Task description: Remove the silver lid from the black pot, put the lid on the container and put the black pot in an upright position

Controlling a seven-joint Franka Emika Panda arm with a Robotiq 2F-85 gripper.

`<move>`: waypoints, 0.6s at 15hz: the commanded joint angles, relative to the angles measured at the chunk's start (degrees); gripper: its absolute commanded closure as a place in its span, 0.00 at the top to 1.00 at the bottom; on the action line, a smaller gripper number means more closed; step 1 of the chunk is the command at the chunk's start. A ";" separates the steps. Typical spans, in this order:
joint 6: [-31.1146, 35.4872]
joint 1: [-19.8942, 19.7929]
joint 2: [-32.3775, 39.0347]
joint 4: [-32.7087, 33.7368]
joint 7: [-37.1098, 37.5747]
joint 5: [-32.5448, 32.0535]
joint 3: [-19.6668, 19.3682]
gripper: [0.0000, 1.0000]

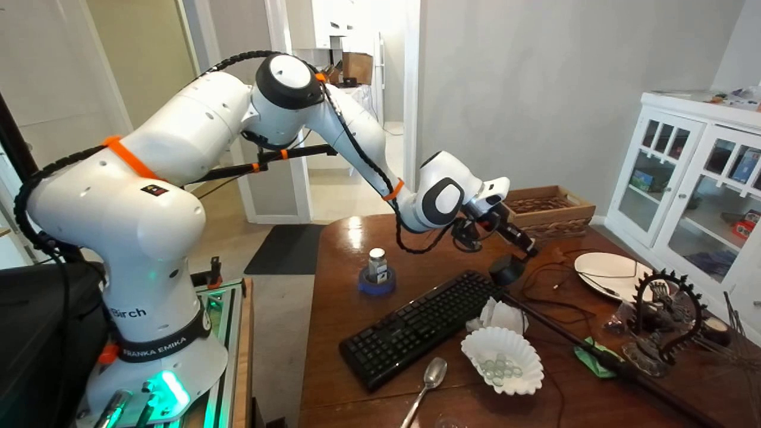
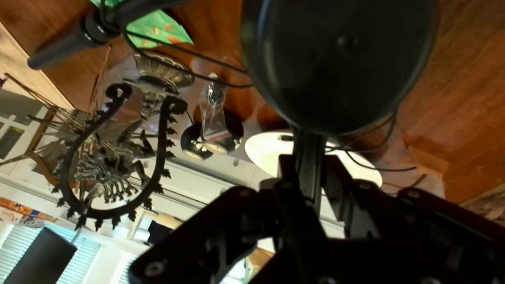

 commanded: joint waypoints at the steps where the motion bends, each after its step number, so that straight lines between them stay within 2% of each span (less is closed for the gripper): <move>1: -5.36 1.60 -1.85 -3.22 0.28 -0.14 -0.66 0.06; 5: -6.76 1.48 -1.43 -3.87 1.63 -0.70 -1.05 0.06; 7: -9.47 1.18 -1.91 -4.22 1.02 -1.93 -0.70 0.06; 9: -12.29 1.80 -1.16 -4.18 1.97 -3.14 -1.99 0.06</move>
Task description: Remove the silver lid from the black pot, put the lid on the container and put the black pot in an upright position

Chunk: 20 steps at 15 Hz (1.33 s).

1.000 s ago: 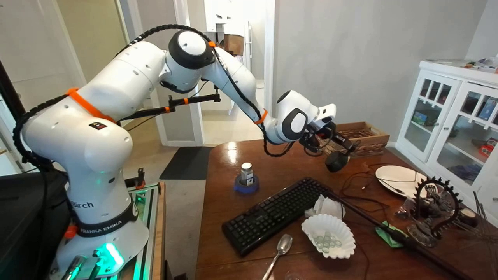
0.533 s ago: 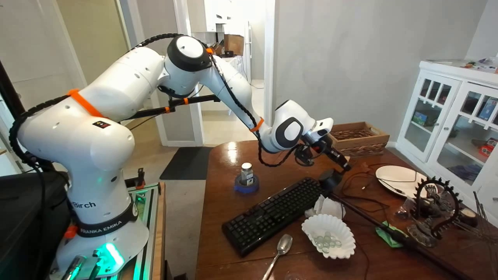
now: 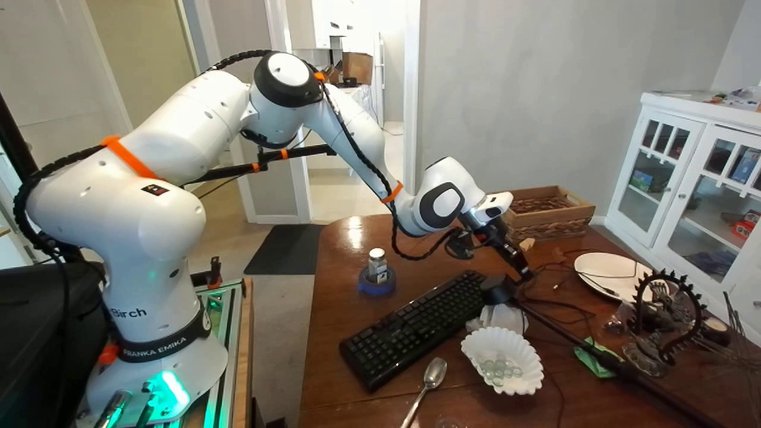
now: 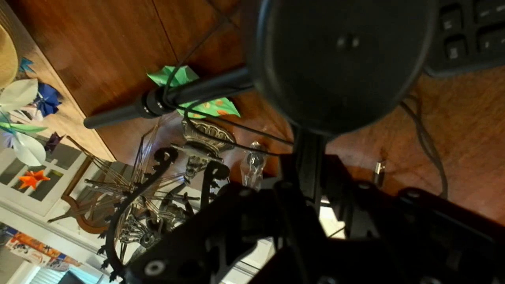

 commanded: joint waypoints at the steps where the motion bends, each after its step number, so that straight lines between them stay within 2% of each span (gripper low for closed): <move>1: -4.87 1.48 -0.76 -1.53 1.70 -3.12 -1.69 0.06; 5: -9.72 1.80 -1.80 -1.25 -0.74 -8.94 -3.45 0.06; 13: -19.40 0.22 -7.15 -0.61 -9.48 -25.20 -0.17 0.06; 18: -20.38 -0.34 -9.75 -0.97 -10.57 -31.61 3.82 0.06; 20: -22.45 1.23 -8.03 -0.22 -8.44 -35.19 2.47 0.06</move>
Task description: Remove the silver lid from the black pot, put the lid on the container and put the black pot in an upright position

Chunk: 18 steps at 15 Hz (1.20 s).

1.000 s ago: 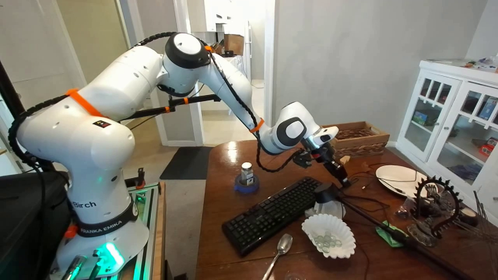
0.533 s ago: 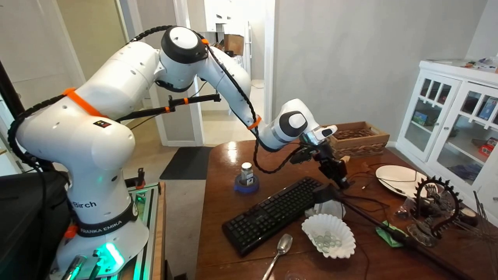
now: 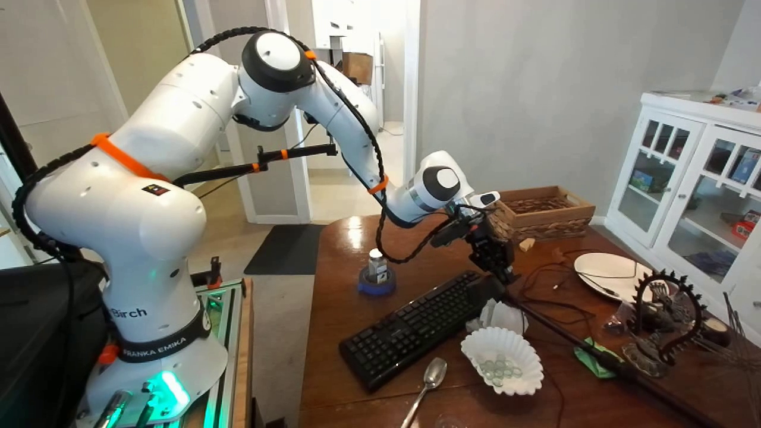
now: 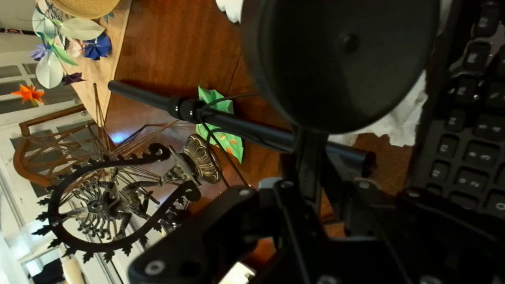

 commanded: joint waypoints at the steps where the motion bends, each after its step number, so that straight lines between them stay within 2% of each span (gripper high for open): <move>1: -4.09 1.38 -0.22 -0.15 1.82 -6.80 -0.52 0.06; 7: -9.54 1.23 -0.97 0.19 2.32 -16.29 -0.73 0.06; 12: -12.17 -1.21 -3.79 0.12 0.76 -20.55 3.03 0.06; 13: -11.98 -2.03 -4.69 0.07 0.50 -21.18 4.18 0.48; 14: -11.14 -3.08 -5.93 -0.06 0.62 -21.46 5.63 0.49; 18: -10.46 -8.53 -10.47 -0.17 -0.31 -21.86 12.65 0.78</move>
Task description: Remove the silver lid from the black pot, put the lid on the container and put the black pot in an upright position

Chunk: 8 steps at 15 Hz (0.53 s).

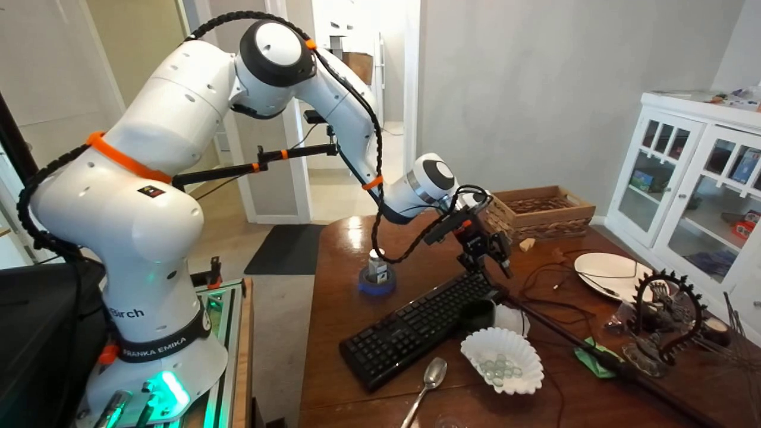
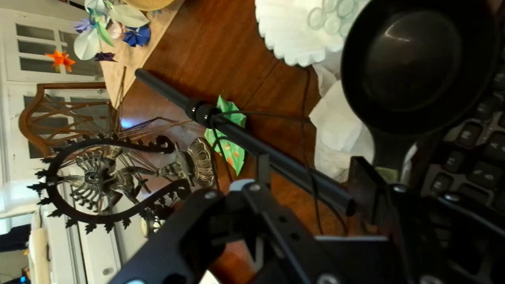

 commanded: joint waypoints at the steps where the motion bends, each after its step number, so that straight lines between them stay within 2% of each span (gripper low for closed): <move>1: -0.28 -6.44 -5.84 -0.59 -1.04 -2.47 7.59 0.87; 3: -0.53 -10.36 -8.11 -0.58 -1.18 -2.52 11.88 0.99; 8: -0.60 -26.36 -12.11 0.27 -2.90 3.69 26.89 1.00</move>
